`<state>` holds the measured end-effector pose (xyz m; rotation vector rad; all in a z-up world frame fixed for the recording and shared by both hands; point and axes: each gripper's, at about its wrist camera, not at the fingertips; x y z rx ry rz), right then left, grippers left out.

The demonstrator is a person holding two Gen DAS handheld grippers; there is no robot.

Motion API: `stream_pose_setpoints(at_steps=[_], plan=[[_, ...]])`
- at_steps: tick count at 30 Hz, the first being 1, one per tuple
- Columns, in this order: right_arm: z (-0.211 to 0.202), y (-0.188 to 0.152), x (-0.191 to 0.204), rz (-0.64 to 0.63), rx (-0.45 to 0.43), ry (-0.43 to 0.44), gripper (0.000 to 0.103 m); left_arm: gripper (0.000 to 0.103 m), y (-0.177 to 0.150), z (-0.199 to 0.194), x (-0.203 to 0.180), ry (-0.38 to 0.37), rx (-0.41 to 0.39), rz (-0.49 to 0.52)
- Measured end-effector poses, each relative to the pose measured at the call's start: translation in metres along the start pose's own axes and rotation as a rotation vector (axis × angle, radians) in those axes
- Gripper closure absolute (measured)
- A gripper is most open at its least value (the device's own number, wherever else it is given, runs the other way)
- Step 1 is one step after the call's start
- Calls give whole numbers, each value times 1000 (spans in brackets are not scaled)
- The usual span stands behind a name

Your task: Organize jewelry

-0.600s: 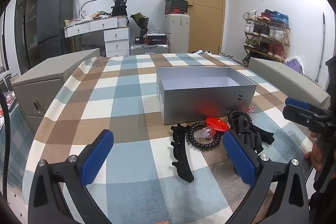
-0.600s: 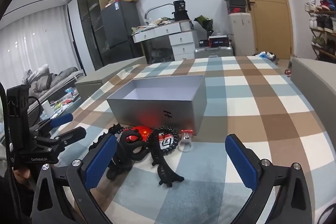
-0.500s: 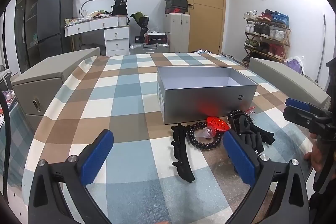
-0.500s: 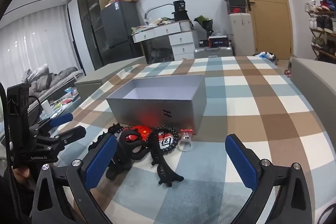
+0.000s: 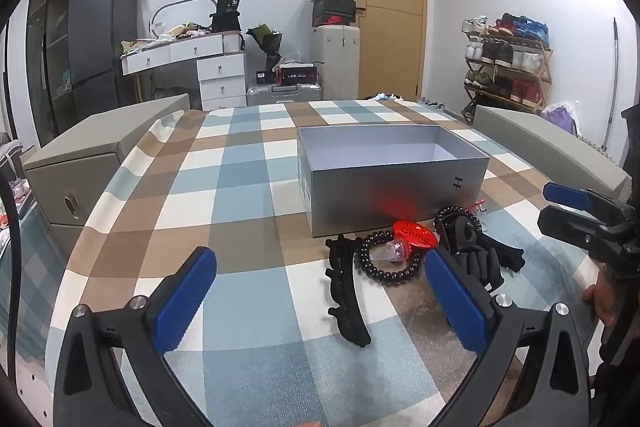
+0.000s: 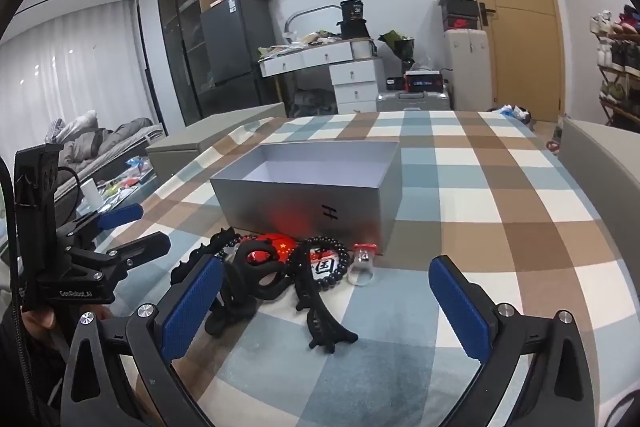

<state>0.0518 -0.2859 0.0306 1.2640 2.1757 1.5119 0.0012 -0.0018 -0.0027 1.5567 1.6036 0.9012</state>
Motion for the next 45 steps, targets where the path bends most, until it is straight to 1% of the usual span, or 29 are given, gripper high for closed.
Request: stream_pose_setpoints(at_steps=[14, 22, 29, 45], plan=[[-1, 0, 2, -8, 5, 11, 0, 1, -1, 0, -1, -1, 2, 2], [-2, 1, -4, 36, 11, 47, 0, 1, -1, -1, -6, 2, 0, 23], [0, 0, 1, 14, 16, 42, 0, 1, -1, -1, -5, 2, 0, 22], [1, -1, -2, 12, 17, 34, 0, 1, -1, -1, -5, 2, 0, 25]])
Point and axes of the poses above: each gripper's, at about its wrist camera, not at the fingertips, and z roughly the way its jaws point, x to its left, y to its top, and after that the axes turned 1 degree about -x, right-handed
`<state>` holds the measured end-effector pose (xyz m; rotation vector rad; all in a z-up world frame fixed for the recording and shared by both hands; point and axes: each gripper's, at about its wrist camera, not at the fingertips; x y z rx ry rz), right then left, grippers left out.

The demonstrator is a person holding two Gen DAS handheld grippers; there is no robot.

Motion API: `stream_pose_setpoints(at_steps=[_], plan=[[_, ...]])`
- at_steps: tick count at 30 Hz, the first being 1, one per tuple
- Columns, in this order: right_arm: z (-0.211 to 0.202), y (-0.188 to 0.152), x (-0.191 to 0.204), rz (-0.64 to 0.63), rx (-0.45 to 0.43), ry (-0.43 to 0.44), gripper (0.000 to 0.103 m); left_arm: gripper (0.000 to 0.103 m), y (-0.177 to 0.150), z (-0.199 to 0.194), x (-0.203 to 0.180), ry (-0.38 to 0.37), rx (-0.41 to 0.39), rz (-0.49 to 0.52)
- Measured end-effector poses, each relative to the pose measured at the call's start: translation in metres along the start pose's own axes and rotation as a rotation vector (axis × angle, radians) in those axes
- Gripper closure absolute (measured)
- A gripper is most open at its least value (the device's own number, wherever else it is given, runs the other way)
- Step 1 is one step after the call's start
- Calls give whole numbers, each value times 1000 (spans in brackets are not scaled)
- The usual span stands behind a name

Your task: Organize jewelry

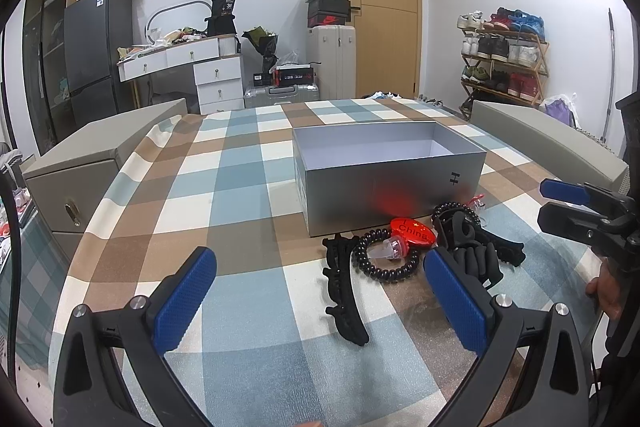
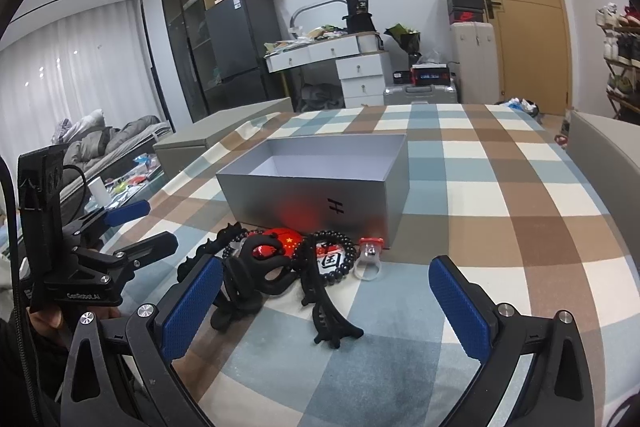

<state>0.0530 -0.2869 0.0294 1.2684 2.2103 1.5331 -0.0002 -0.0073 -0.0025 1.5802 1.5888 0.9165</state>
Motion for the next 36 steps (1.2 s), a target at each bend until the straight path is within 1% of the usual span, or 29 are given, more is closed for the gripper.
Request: stream_pose_setpoints(at_steps=[8, 15, 22, 24, 26, 29, 33, 36], plan=[[1, 0, -2, 1, 5, -2, 0, 1, 0, 0, 0, 0, -1, 1], [-2, 1, -2, -1, -2, -32, 0, 1, 0, 0, -1, 1, -1, 0], [-8, 5, 0, -4, -29, -75, 0, 1, 1, -1, 0, -4, -3, 2], [-14, 7, 2, -8, -57, -97, 0, 1, 2, -3, -1, -5, -11, 1], [-16, 7, 1, 11, -62, -83, 0, 1, 3, -6, -1, -4, -20, 4], [-10, 7, -1, 31, -16, -44, 0, 1, 5, -9, -2, -1, -33, -4], [-1, 2, 3, 17, 36, -71, 0, 1, 6, -9, -3, -10, -36, -3], [8, -2, -1, 40, 89, -63, 0, 1, 8, -8, -5, -35, -34, -3]])
Point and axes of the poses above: each gripper's, at about its wrist camera, not at the fingertips, and z roughly the way its jaws point, x to its left, y to its top, and after that the axes turned 1 degree about -x, right-handed
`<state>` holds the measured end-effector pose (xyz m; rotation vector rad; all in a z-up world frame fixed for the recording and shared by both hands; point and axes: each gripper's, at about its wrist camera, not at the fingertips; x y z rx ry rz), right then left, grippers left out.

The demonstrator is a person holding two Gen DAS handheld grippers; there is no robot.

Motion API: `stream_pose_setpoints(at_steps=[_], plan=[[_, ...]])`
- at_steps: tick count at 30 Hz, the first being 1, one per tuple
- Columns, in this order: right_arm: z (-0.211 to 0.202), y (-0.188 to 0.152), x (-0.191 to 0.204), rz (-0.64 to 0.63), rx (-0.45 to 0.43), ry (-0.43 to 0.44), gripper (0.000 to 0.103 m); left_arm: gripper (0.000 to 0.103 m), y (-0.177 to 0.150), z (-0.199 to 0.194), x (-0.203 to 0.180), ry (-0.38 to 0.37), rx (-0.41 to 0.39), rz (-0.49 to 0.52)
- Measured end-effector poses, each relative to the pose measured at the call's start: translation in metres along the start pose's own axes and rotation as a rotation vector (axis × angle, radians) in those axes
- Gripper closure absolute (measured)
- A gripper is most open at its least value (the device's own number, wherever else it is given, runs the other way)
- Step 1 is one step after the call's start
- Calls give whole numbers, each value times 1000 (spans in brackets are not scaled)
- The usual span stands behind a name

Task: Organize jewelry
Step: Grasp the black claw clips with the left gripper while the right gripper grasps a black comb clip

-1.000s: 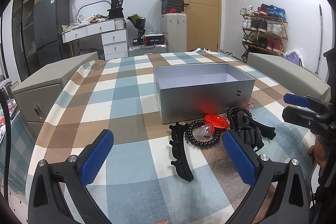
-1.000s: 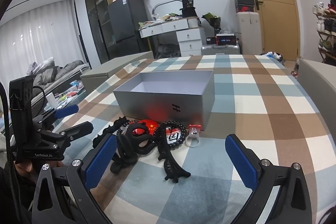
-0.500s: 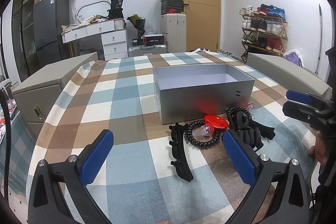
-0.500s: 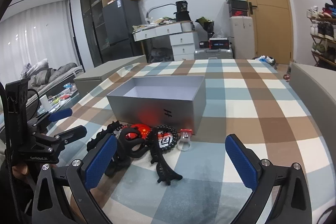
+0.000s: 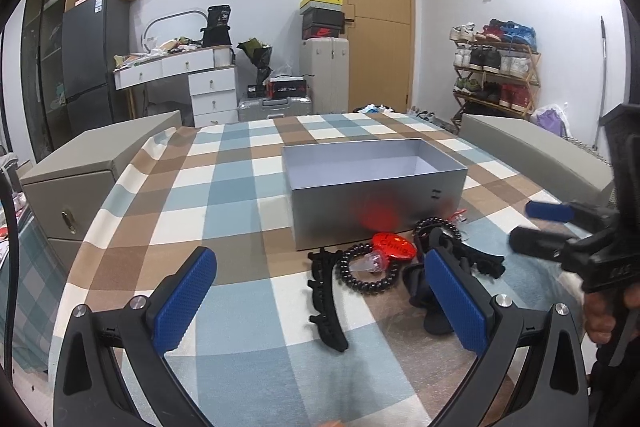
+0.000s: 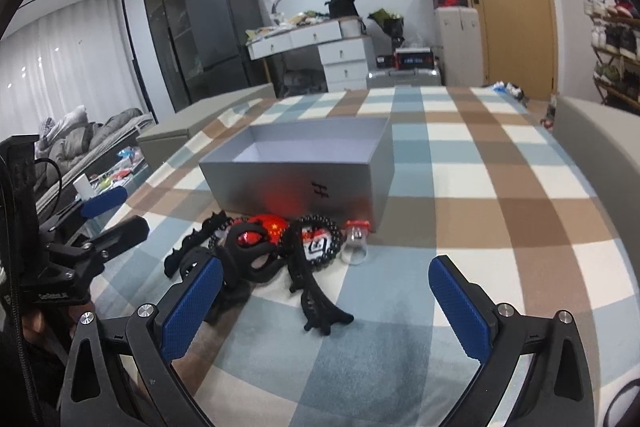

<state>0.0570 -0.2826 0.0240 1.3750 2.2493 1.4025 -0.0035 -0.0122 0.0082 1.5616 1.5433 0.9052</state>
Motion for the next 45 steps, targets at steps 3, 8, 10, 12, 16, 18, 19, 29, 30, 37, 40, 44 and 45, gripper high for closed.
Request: stream_pose_setpoints(at_steps=[3, 8, 10, 12, 16, 18, 19, 29, 30, 37, 40, 44, 45], plan=[[9, -3, -4, 24, 59, 24, 13, 1, 0, 5, 0, -30, 30, -15], [22, -7, -3, 11, 139, 29, 34, 1, -5, 14, -5, -70, 82, -12], [24, -9, 1, -11, 151, 29, 40, 1, -5, 12, -7, -87, 76, -18], [26, -9, 4, -32, 156, 30, 46, 1, -5, 7, -8, -87, 50, -13], [30, -9, 10, -67, 163, 21, 58, 1, -6, 7, -13, -88, 62, 5], [32, -9, 13, -88, 164, 12, 58, 1, -7, 8, -15, -88, 80, 14], [32, -9, 13, -91, 165, 12, 58, 1, -7, 9, -15, -88, 83, 20], [32, -10, 15, -83, 178, 52, 81, 1, -9, 12, -19, -164, 123, 8], [33, -10, 15, -82, 175, 53, 81, 1, -9, 11, -22, -173, 121, 14], [29, -11, 23, -118, 164, 52, 86, 1, -9, 12, -35, -197, 123, 61], [18, -11, 20, -104, 139, 58, 86, 2, -8, 10, -36, -212, 118, 63], [9, -9, 17, -91, 110, 68, 86, 3, -6, 11, -41, -245, 119, 65], [9, -8, 16, -87, 106, 68, 86, 5, -5, 12, -42, -251, 121, 70]])
Point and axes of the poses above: each gripper's, at about its wrist camera, not at the fingertips, and z roughly the way its jaws point, x to its left, y to its top, and after that the axes turned 1 degree about -x, right-handed
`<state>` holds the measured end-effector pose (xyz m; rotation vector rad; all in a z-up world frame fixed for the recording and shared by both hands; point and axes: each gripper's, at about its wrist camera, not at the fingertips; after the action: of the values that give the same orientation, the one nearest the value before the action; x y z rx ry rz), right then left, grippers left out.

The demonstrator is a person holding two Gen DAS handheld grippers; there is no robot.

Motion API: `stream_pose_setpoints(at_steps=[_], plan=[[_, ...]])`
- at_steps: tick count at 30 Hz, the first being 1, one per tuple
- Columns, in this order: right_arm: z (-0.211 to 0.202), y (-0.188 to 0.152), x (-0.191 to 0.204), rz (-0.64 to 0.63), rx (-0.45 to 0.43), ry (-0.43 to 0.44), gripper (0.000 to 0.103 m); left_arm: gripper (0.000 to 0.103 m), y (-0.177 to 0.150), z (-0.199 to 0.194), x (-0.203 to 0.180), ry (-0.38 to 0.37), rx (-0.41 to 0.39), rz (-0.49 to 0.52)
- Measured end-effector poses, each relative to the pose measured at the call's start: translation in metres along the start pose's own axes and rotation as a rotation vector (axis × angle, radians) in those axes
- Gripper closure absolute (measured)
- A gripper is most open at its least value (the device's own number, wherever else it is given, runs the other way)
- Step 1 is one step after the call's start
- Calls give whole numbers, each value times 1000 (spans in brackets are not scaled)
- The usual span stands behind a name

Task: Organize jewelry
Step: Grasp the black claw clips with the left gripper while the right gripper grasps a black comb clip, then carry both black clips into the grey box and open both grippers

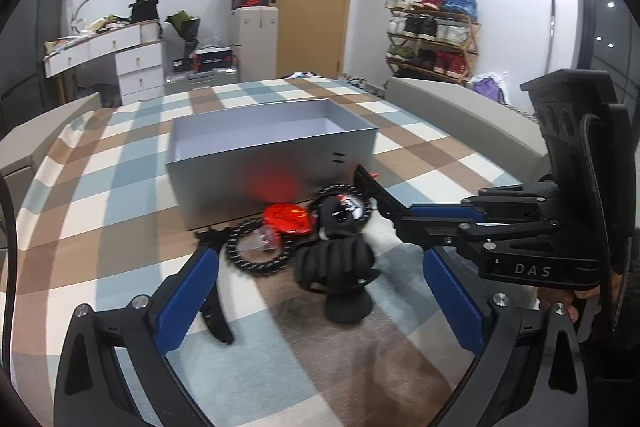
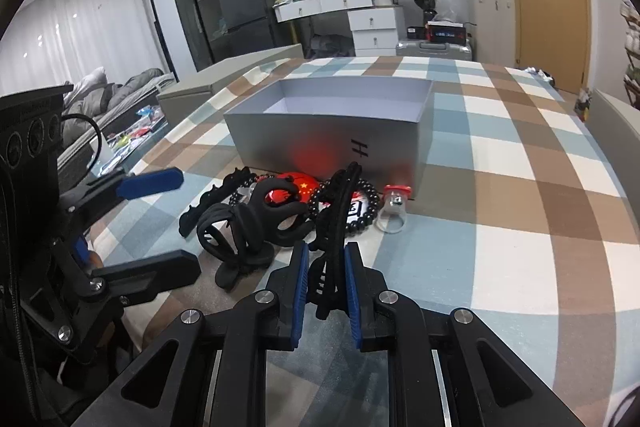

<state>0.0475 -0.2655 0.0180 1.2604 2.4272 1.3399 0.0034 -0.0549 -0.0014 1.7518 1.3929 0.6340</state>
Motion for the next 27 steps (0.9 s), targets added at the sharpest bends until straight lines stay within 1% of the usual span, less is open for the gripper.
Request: stream_pose_setpoints(at_steps=[1, 2, 4, 5, 6, 7, 8, 9, 15, 21, 27], plan=[[0, 1, 0, 3, -1, -1, 86, 10, 0, 2, -2, -2, 4, 7], [0, 1, -1, 5, -3, -2, 86, 12, 0, 4, -3, -3, 11, 13], [0, 1, -2, 9, -5, -2, 86, 22, 0, 9, -5, -8, 29, 16], [0, 1, -2, 11, -5, -1, 86, 25, -1, 11, -5, -18, 41, 13], [0, 2, -2, 13, -7, -1, 86, 32, -1, 12, -5, -27, 49, 10], [-1, 2, -3, 15, -8, -2, 86, 43, -2, 13, -5, -34, 57, 8], [-1, 2, -3, 15, -8, 0, 86, 48, -3, 14, -5, -38, 65, 8], [-1, 2, -3, 15, -9, 1, 86, 60, -4, 15, -6, -37, 69, 8], [-2, 1, -2, 10, -14, 3, 86, 61, -4, 7, -4, -40, 47, 4], [-3, 2, -5, 23, -25, 2, 86, 61, -6, -4, -7, -38, 9, 30], [-8, 3, -6, 32, -55, 7, 86, 61, -5, -10, -6, -41, -22, 31]])
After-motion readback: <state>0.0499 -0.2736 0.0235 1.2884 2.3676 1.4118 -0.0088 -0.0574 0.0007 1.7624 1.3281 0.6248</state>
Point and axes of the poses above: each gripper's, at about its wrist camera, not at the fingertips, and z roughly the way its jaws point, x to its left, y to its top, and after that the axes turned 1 degree about -x, right-handed
